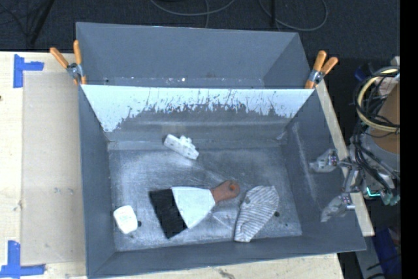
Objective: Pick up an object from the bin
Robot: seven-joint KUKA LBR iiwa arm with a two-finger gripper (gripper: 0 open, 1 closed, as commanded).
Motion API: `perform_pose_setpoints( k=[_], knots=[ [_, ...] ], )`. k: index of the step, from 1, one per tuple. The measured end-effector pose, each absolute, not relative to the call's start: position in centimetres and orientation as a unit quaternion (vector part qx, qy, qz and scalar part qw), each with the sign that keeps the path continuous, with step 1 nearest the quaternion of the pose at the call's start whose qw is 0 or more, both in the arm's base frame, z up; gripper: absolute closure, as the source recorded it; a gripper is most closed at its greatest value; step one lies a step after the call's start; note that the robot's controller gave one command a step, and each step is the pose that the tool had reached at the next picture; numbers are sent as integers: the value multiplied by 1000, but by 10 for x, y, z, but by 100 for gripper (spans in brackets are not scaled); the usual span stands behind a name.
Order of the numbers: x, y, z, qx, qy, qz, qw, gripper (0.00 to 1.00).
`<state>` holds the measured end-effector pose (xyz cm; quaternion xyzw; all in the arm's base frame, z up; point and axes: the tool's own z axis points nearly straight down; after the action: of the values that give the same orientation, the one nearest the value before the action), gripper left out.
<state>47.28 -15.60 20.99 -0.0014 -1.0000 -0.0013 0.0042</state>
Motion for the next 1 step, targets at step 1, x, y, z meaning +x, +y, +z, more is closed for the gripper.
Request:
perform_pose_setpoints(
  k=[1],
  knots=[
    [475,-155,213,1,-1000,0,1,0]
  ],
)
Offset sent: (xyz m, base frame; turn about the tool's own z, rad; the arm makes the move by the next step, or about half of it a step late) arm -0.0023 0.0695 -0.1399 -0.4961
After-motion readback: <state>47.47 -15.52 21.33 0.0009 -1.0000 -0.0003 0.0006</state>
